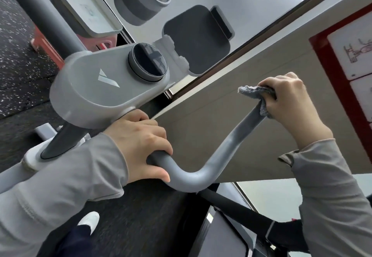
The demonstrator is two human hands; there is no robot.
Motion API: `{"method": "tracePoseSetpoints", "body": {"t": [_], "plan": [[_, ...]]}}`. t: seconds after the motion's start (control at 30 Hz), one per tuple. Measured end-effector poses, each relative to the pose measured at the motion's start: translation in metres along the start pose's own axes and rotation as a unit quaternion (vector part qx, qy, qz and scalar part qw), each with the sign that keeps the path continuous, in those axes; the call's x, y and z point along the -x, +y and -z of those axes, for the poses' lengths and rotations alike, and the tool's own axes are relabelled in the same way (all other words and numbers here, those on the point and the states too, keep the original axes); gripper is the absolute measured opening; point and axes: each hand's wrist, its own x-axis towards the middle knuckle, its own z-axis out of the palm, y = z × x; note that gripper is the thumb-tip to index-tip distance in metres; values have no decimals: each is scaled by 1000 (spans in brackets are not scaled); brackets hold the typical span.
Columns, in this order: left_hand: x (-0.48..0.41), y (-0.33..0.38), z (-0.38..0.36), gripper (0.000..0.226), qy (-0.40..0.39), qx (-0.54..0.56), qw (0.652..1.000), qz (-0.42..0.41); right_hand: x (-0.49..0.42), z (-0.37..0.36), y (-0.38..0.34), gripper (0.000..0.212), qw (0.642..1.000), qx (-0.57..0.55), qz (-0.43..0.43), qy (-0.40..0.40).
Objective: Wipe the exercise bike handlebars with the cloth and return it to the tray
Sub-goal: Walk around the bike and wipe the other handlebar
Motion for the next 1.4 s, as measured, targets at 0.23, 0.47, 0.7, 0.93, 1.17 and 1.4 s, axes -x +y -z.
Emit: {"method": "tracePoseSetpoints", "body": {"t": [0.23, 0.47, 0.7, 0.93, 1.17, 1.4], "plan": [[2, 1, 2, 46, 6, -3, 1000, -17, 25, -8, -16, 25, 996, -36, 5, 85], [2, 2, 2, 44, 4, -33, 999, -30, 67, -9, -48, 20, 958, -156, -92, 221], [5, 4, 2, 52, -7, -79, 996, -35, 126, -16, -102, 26, 872, -354, -208, 265], [22, 16, 5, 63, -10, -141, 989, -48, 153, -27, -136, 35, 812, -492, -179, 259], [83, 45, -24, 60, 135, -214, 966, 61, 175, -41, -147, 30, 771, -584, -59, 248], [163, 64, -113, 68, 110, -187, 911, 351, 219, -65, -145, 25, 742, -642, 73, 177]]}}
